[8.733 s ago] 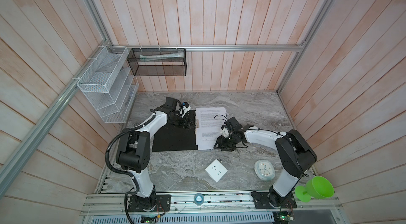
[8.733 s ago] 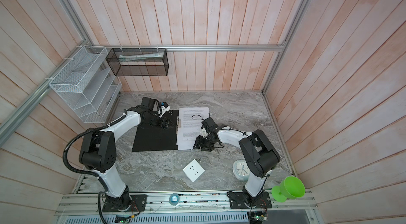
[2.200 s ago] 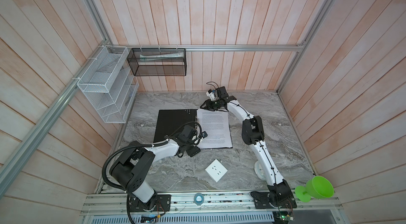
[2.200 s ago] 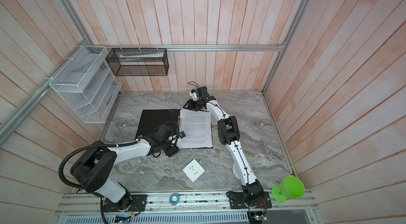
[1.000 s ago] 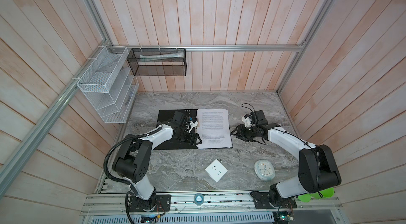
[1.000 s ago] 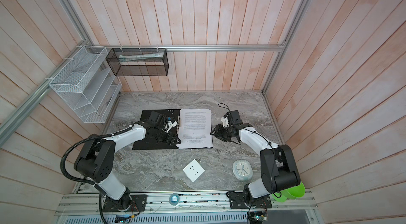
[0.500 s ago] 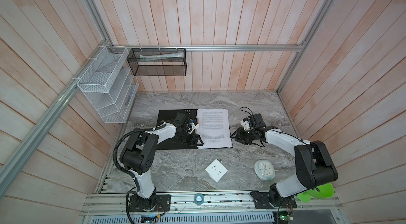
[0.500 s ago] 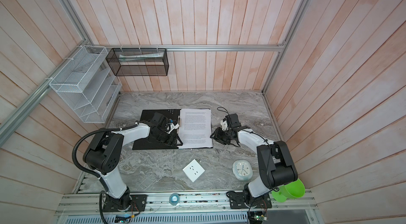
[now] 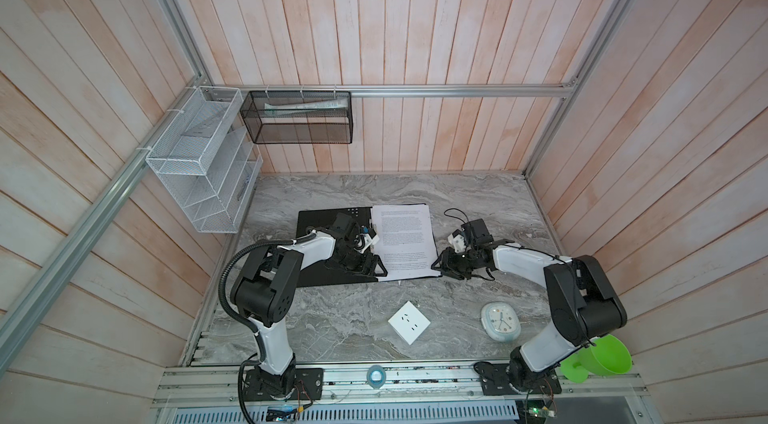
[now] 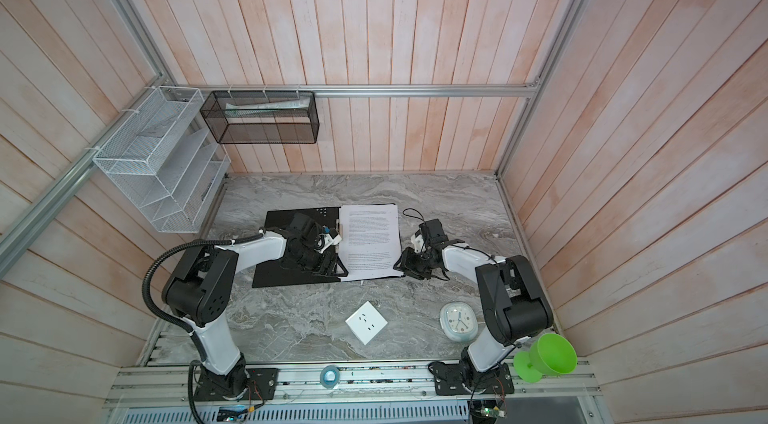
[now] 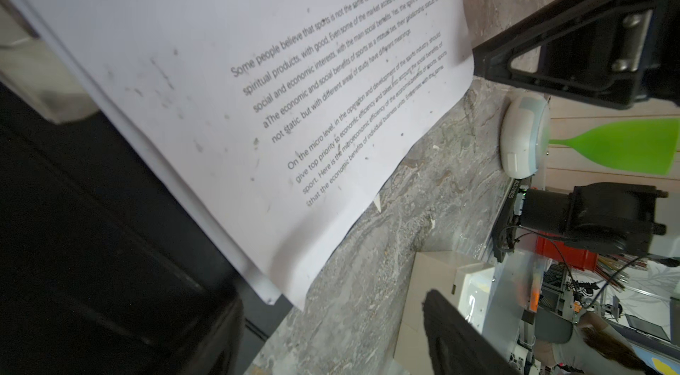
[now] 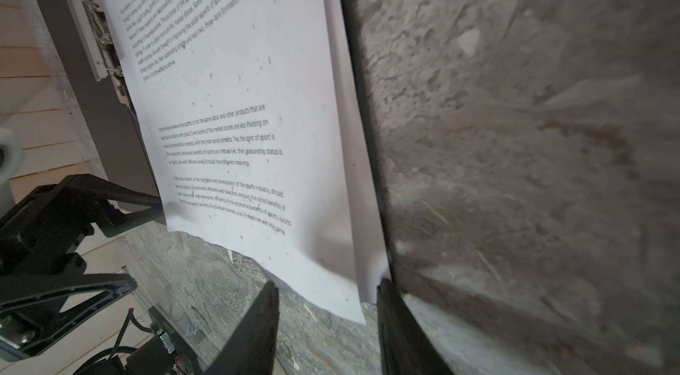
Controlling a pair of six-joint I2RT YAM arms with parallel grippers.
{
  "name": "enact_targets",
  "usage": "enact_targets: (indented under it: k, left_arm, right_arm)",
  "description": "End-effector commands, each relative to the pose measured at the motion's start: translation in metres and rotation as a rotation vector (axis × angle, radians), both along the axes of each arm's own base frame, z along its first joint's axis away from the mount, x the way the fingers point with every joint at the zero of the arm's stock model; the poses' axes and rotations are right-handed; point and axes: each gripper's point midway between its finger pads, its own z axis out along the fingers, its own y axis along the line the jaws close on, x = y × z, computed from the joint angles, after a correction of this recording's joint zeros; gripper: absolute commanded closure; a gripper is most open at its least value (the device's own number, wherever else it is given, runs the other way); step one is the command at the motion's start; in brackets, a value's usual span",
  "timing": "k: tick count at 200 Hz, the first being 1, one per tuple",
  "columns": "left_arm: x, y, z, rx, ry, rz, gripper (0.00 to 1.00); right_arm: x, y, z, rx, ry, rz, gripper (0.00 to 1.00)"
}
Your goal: Put the files into the folder
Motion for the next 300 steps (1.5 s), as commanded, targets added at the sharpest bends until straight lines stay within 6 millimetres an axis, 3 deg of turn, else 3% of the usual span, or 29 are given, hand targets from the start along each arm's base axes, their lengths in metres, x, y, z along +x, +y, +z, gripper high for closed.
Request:
enact_targets:
  k: [1,38,81,151,197,300]
  left_arm:
    - [-0.005,-0.002,-0.002,0.006,0.021,-0.032,0.21]
    - [-0.003,-0.001,0.005,0.01,-0.005,-0.033,0.21]
    - [0.0,0.004,0.006,0.051,-0.043,-0.033,0.21]
    - [0.003,0.0,0.01,0.043,-0.042,-0.056,0.21]
    - [-0.002,-0.002,-0.004,0.056,0.013,-0.072,0.21]
    - [-0.007,-0.015,-0.006,0.034,0.031,-0.114,0.21]
  right_arm:
    - [-0.001,0.003,-0.001,-0.014,0.006,0.031,0.57]
    - [0.0,0.005,0.007,-0.024,-0.006,0.056,0.56]
    - [0.012,-0.009,0.024,-0.106,-0.064,0.049,0.53]
    - [0.024,-0.008,0.01,-0.111,-0.058,0.063,0.53]
    - [0.028,-0.013,0.003,-0.145,-0.069,0.056,0.53]
    - [0.023,-0.016,-0.012,-0.123,-0.03,0.059,0.52]
